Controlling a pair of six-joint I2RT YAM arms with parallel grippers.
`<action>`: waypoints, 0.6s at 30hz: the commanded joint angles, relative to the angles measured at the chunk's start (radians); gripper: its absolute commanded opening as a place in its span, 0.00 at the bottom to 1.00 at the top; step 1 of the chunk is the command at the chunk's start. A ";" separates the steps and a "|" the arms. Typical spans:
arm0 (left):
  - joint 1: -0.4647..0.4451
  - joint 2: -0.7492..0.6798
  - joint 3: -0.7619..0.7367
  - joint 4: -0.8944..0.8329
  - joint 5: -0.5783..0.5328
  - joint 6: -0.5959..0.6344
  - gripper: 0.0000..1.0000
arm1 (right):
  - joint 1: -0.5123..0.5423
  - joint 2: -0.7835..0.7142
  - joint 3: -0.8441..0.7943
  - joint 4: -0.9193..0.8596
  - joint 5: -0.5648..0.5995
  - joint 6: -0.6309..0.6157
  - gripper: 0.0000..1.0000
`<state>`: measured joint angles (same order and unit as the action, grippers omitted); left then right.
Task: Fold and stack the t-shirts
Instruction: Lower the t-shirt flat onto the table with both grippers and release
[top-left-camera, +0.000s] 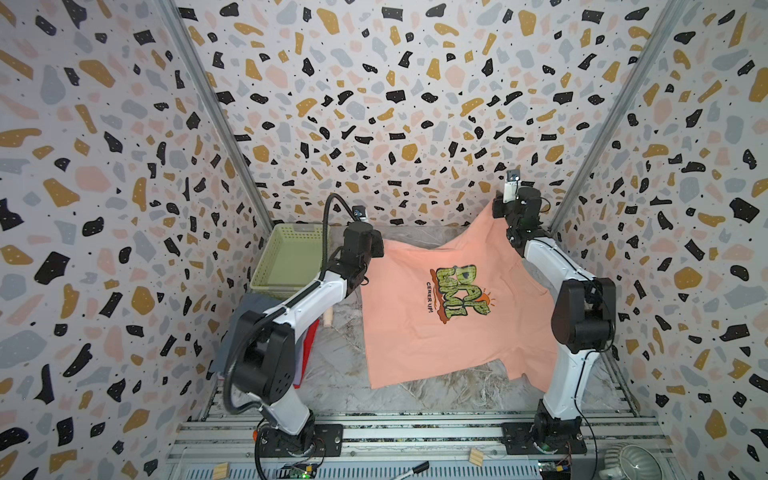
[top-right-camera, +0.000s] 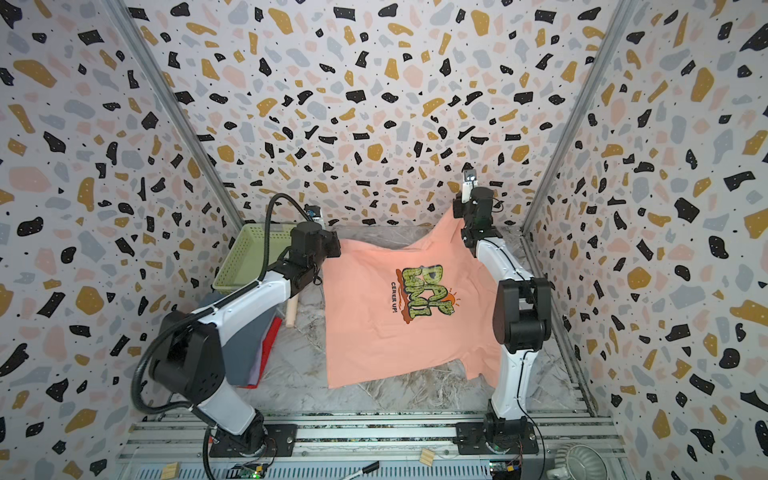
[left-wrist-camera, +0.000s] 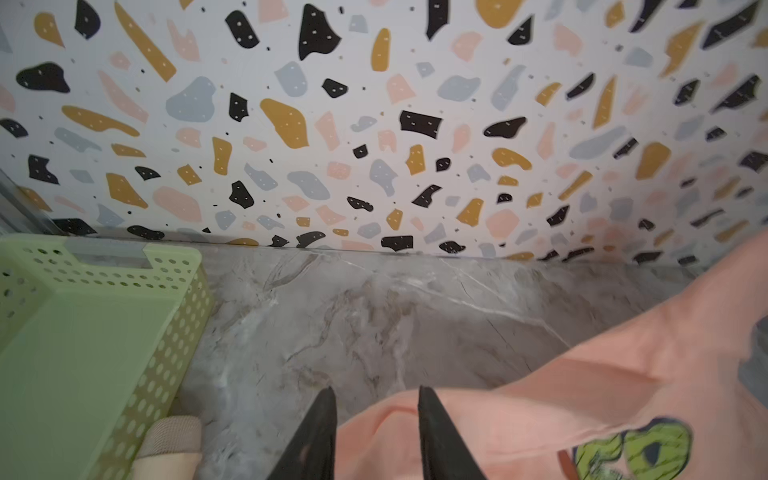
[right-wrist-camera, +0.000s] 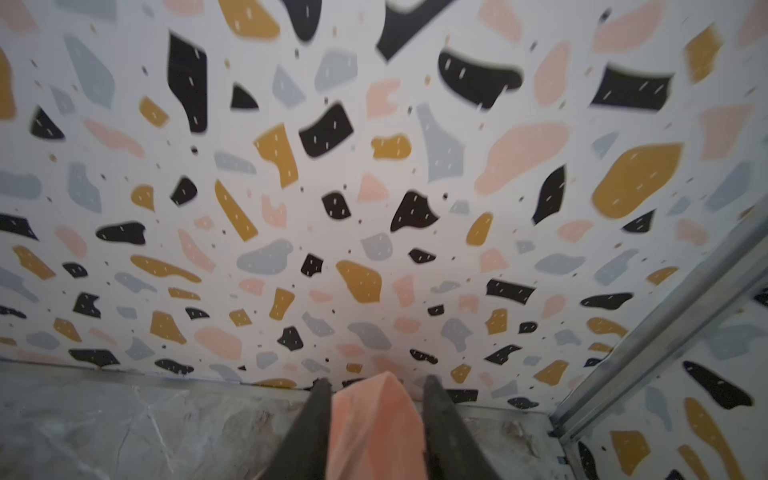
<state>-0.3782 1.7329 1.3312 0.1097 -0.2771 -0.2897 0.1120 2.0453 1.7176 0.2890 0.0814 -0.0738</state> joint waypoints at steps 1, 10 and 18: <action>0.044 0.064 0.142 -0.050 -0.024 -0.030 0.67 | -0.005 -0.054 0.107 -0.055 0.022 0.051 0.77; 0.043 0.005 0.057 -0.088 0.080 -0.063 1.00 | -0.006 -0.214 -0.065 -0.185 0.031 0.101 0.85; -0.022 -0.143 -0.208 -0.097 0.284 -0.198 1.00 | -0.011 -0.431 -0.417 -0.274 -0.004 0.256 0.85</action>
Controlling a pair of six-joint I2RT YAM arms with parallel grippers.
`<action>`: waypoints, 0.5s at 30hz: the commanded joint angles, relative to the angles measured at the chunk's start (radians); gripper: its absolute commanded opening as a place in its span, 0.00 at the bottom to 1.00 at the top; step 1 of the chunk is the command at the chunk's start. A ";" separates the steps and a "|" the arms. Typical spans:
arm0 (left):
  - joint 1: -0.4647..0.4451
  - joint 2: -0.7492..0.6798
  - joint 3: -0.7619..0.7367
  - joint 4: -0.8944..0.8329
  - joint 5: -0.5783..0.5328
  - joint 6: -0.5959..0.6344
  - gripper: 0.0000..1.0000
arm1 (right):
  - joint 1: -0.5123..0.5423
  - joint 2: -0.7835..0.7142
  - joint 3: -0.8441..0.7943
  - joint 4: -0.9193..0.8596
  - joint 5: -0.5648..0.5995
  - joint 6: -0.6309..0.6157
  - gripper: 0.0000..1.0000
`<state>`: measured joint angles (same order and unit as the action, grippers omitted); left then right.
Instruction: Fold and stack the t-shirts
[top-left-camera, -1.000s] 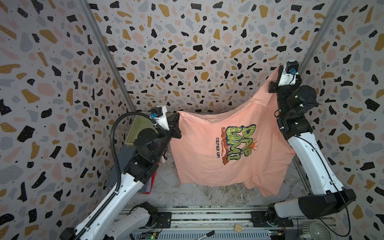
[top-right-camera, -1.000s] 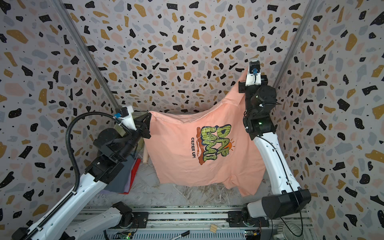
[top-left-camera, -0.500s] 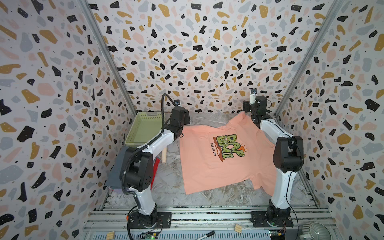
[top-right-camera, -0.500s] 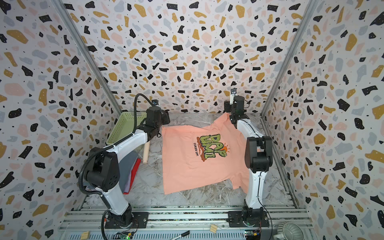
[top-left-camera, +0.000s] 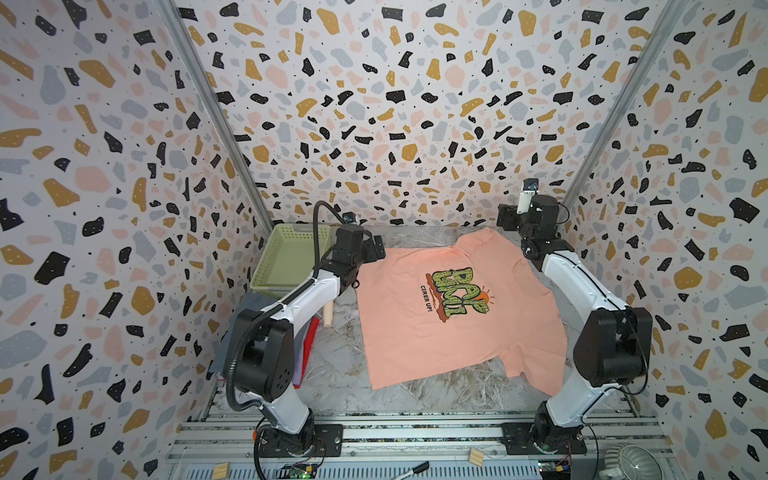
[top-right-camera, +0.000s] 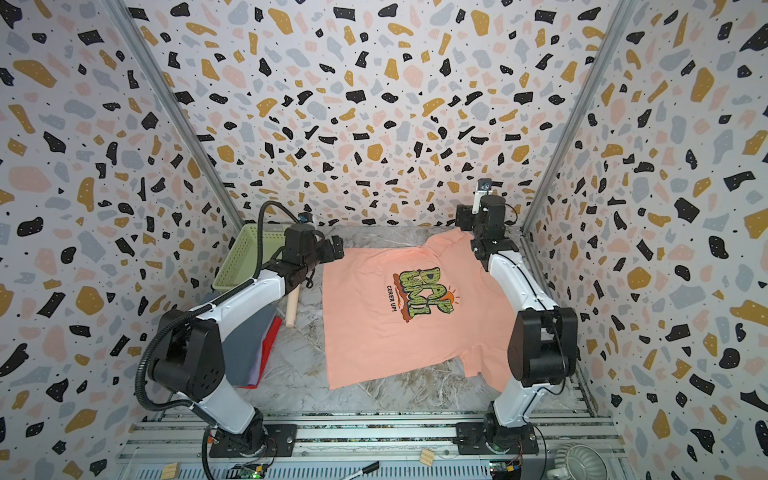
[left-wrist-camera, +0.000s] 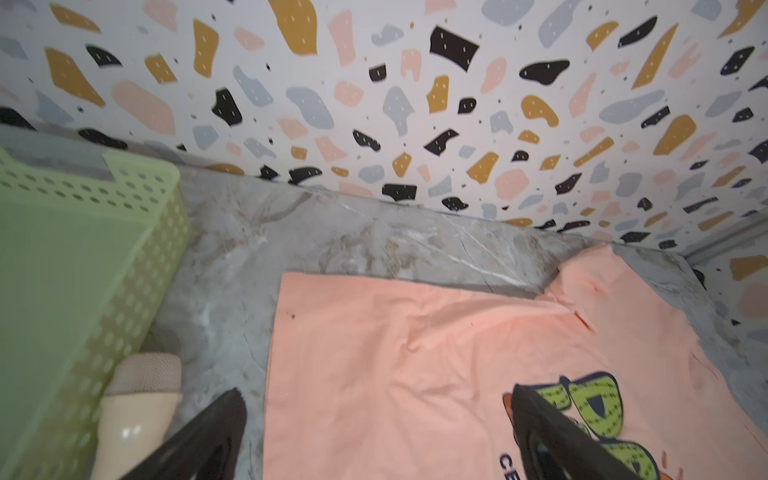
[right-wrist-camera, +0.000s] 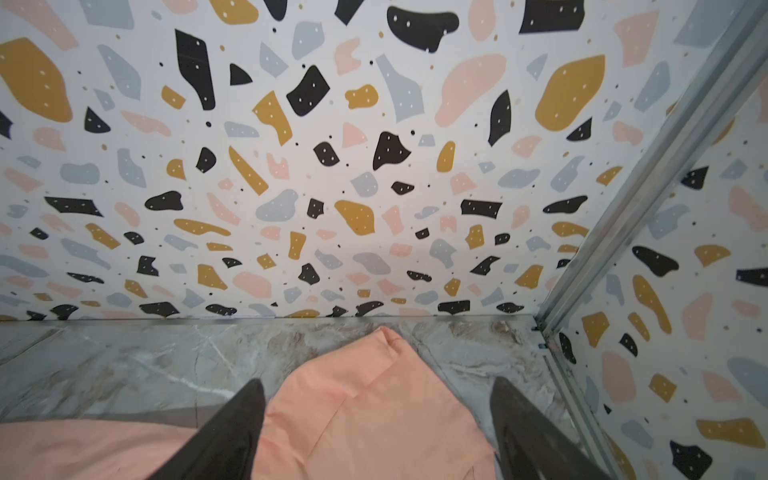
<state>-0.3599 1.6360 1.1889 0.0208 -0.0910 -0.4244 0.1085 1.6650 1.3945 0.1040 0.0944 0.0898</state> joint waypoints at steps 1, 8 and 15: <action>-0.059 -0.063 -0.098 -0.016 0.104 -0.077 1.00 | -0.008 -0.078 -0.147 -0.095 -0.025 0.117 0.85; -0.156 -0.157 -0.323 0.022 0.186 -0.186 1.00 | -0.021 -0.212 -0.429 -0.147 -0.020 0.249 0.85; -0.205 -0.097 -0.423 0.127 0.242 -0.252 1.00 | -0.029 -0.210 -0.636 -0.079 -0.151 0.363 0.85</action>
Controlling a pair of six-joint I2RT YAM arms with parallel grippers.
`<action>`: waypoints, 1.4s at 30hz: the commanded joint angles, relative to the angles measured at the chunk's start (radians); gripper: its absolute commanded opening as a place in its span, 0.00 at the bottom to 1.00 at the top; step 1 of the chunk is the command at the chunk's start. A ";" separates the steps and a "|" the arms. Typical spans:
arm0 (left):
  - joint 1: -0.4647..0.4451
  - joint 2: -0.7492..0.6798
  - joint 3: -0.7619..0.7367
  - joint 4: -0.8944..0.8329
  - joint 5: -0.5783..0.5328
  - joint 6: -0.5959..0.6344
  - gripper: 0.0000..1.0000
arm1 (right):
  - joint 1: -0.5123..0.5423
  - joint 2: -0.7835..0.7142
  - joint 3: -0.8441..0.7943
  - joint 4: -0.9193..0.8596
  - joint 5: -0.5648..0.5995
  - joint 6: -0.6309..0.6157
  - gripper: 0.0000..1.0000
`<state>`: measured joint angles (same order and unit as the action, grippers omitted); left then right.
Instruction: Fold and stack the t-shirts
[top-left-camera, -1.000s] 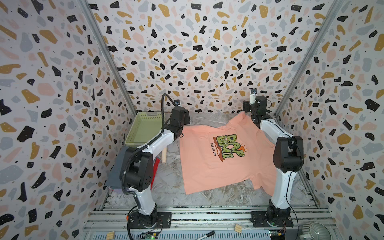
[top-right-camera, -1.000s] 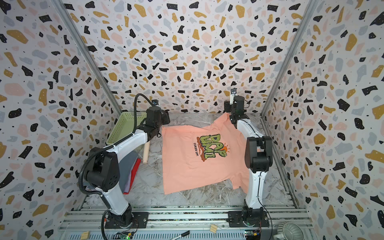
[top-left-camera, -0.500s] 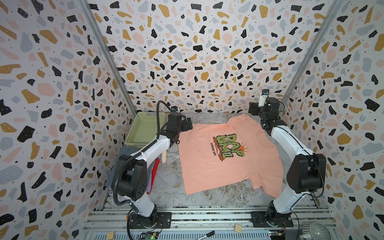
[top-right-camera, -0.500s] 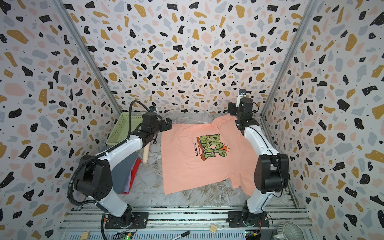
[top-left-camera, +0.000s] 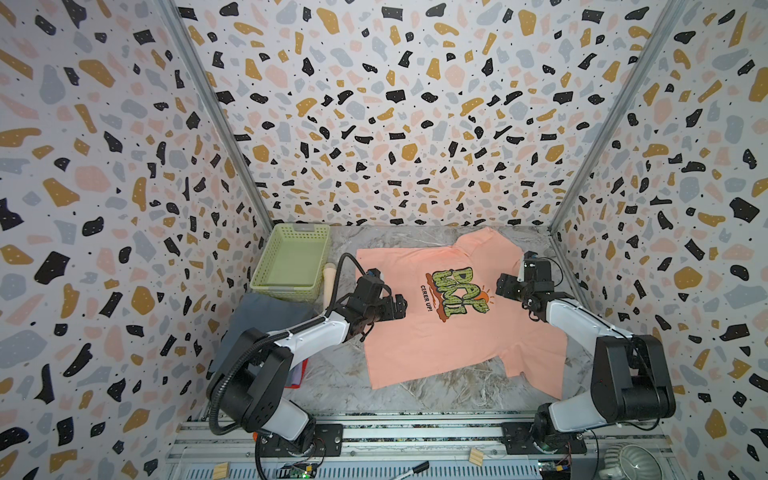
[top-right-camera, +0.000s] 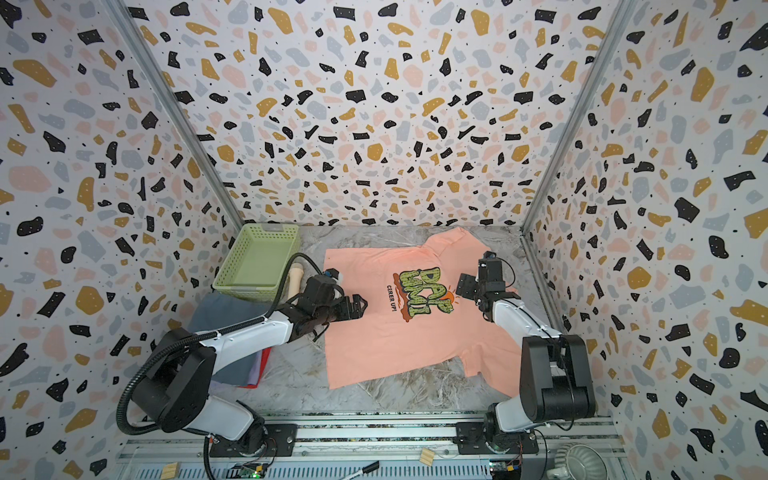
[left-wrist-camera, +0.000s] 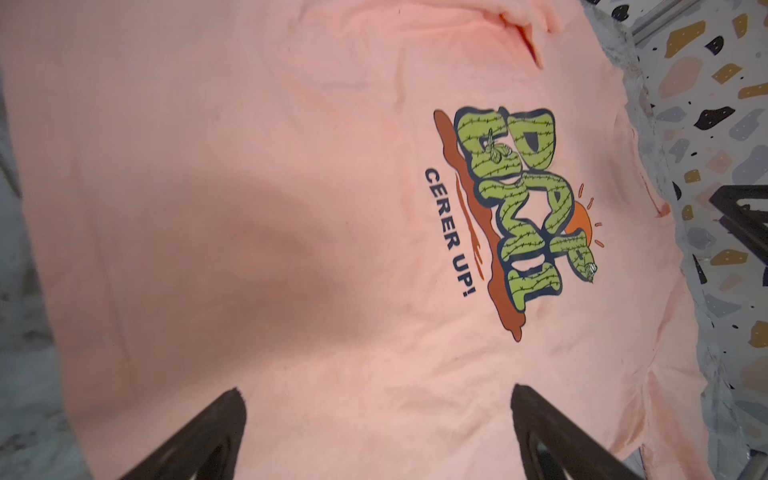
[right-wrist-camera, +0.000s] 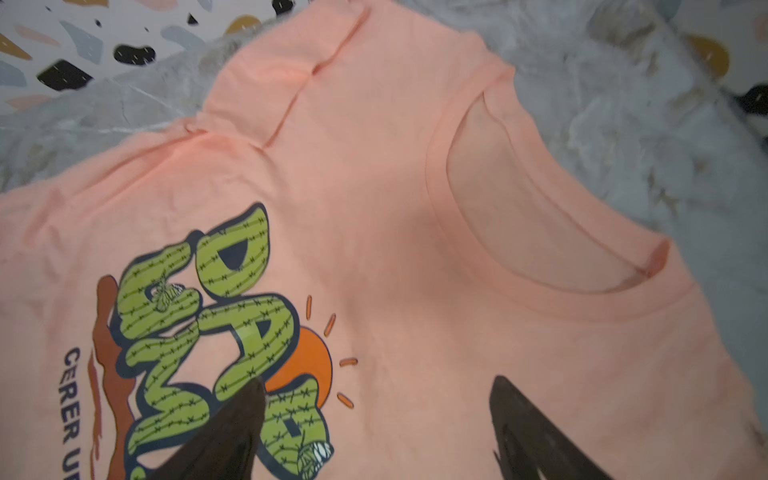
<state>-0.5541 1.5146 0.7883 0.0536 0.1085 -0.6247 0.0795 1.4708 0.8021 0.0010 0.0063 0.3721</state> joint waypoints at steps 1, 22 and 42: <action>-0.010 0.037 -0.031 0.106 0.040 -0.061 1.00 | -0.001 -0.007 -0.059 0.034 -0.069 0.086 0.85; 0.210 0.515 0.408 -0.012 -0.054 0.173 1.00 | 0.027 0.366 0.015 0.290 -0.305 0.225 0.84; 0.222 -0.029 0.054 -0.230 -0.146 0.115 0.94 | 0.000 -0.200 -0.145 -0.131 -0.110 0.201 0.86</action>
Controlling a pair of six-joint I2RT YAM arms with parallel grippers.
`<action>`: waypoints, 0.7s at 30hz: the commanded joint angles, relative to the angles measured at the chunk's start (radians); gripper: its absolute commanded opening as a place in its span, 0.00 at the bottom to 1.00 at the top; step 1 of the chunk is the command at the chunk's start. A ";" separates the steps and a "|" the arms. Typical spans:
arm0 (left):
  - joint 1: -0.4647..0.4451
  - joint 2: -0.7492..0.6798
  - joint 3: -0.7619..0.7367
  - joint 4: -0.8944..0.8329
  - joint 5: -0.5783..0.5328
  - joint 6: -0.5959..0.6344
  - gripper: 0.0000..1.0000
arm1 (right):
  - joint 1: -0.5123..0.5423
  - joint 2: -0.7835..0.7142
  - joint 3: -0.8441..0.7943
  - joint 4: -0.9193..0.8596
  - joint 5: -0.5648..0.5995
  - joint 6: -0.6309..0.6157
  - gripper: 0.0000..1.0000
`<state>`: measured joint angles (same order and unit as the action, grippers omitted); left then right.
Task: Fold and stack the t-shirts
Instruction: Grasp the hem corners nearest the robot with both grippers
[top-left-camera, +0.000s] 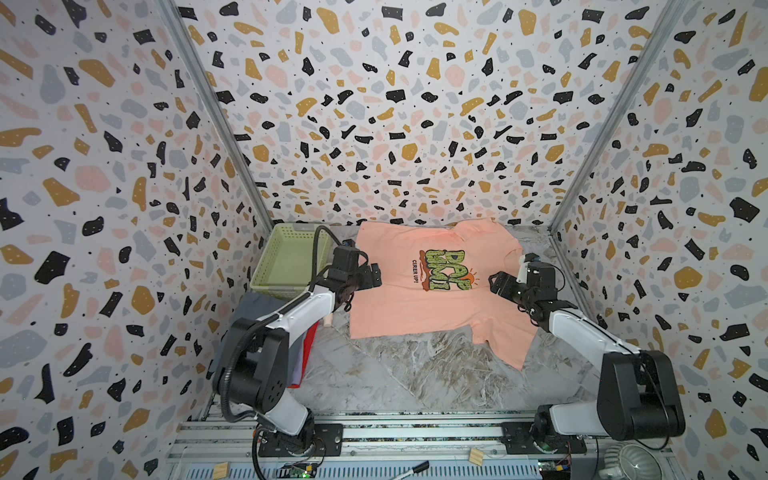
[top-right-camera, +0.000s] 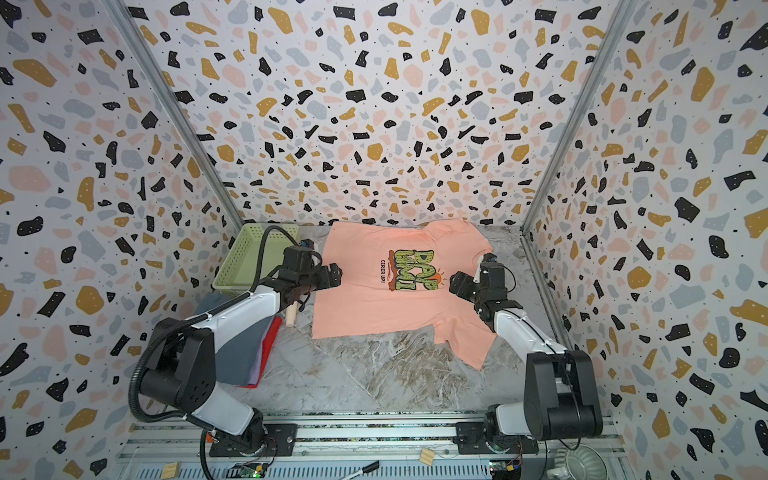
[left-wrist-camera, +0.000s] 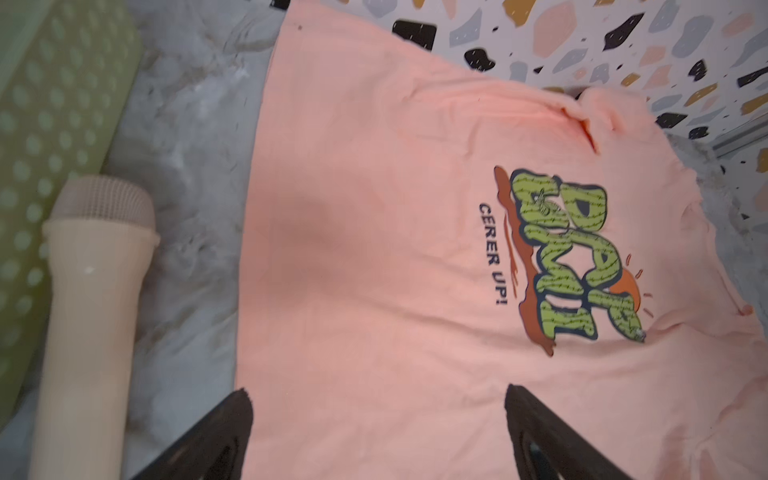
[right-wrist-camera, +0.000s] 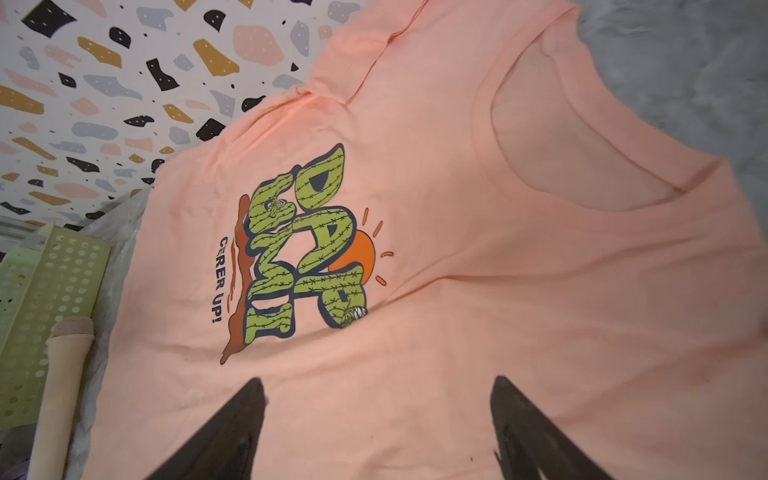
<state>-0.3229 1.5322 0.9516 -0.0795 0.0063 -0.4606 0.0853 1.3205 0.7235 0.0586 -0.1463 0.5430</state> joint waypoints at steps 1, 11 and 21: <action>-0.019 -0.079 -0.147 -0.114 -0.062 -0.062 0.93 | -0.006 -0.084 -0.096 -0.215 0.058 0.047 0.88; -0.100 -0.171 -0.353 -0.107 -0.113 -0.155 0.85 | -0.009 -0.281 -0.233 -0.387 0.211 0.135 0.89; -0.130 -0.073 -0.385 0.039 -0.061 -0.209 0.49 | -0.018 -0.333 -0.255 -0.471 0.235 0.159 0.89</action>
<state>-0.4465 1.4410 0.5896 -0.0731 -0.0860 -0.6373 0.0734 0.9955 0.4778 -0.3557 0.0784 0.6765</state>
